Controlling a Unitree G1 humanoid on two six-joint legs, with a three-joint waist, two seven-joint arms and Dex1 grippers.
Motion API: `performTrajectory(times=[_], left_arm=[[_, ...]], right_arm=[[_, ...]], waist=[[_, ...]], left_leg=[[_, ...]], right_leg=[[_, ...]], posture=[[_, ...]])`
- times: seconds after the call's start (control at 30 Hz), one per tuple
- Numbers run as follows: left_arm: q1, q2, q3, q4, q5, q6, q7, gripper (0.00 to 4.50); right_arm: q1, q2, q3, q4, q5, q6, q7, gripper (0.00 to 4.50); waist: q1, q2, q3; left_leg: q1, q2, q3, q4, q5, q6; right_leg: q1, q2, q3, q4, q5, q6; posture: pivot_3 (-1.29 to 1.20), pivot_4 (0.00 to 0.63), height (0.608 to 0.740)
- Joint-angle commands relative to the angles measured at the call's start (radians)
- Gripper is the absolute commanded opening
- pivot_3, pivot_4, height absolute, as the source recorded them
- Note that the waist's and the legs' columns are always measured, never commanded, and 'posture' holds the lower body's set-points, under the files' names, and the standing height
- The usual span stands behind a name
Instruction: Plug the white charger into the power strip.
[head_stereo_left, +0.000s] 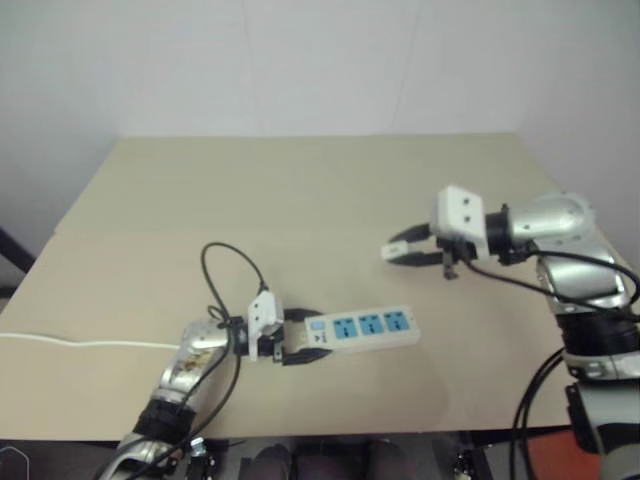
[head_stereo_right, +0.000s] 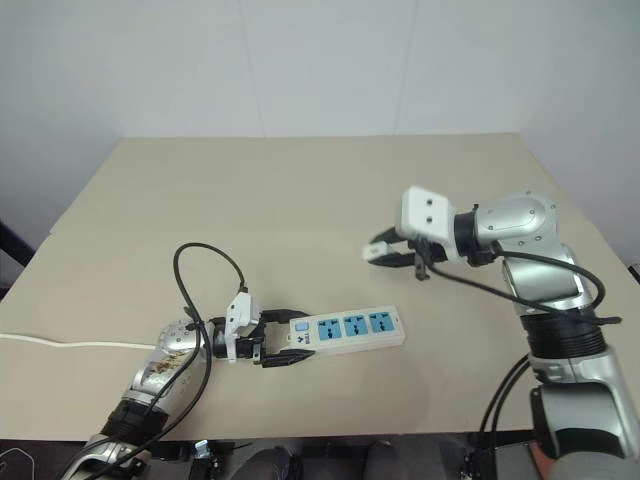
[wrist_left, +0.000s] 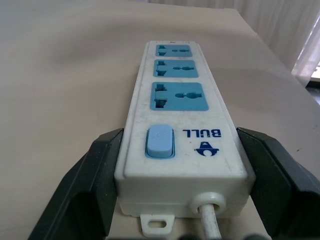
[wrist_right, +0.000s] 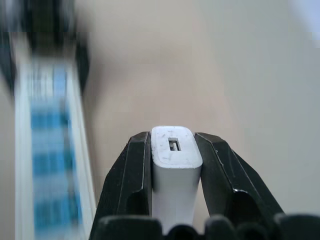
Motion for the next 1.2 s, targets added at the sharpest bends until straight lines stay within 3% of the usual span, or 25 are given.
performTrajectory(times=[0.03, 0.17, 0.37, 1.2], left_arm=[[-0.015, 0.009, -0.001, 0.062, 0.017, -0.065, -0.023, 3.25], [-0.029, 0.011, 0.0, 0.106, -0.003, -0.098, -0.066, 3.25], [-0.054, 0.02, 0.013, 0.141, -0.042, -0.091, -0.134, 3.25], [-0.049, 0.021, 0.008, 0.166, -0.022, -0.124, -0.131, 3.25]], right_arm=[[0.041, 0.025, -0.105, -0.086, 0.187, 0.162, -0.047, 1.12], [0.14, 0.106, -0.12, -0.152, 0.285, 0.183, -0.111, 1.12], [0.257, 0.183, -0.023, -0.157, 0.253, 0.065, -0.132, 1.12], [0.268, 0.3, 0.059, 0.149, 0.226, -0.332, 0.069, 1.12]], waist=[[0.006, 0.0, 0.0], [0.005, 0.0, -0.001], [-0.006, 0.001, -0.001], [-0.011, 0.001, -0.001]], left_leg=[[0.0, 0.0, 0.0, 0.0, -0.001, 0.001], [0.001, 0.0, 0.0, -0.001, -0.002, 0.004], [0.002, -0.001, 0.001, 0.0, -0.002, 0.004], [0.006, -0.001, 0.001, -0.001, -0.002, 0.004]], right_leg=[[0.0, 0.0, 0.0, 0.0, 0.0, 0.0], [0.001, 0.0, 0.0, 0.0, 0.0, 0.0], [0.0, 0.001, 0.0, 0.002, 0.0, 0.0], [0.002, 0.002, 0.001, 0.003, 0.0, 0.0]], posture=[[0.0, 0.15, 0.74], [0.0, 0.15, 0.74], [0.0, 0.15, 0.74], [0.0, 0.15, 0.74]])
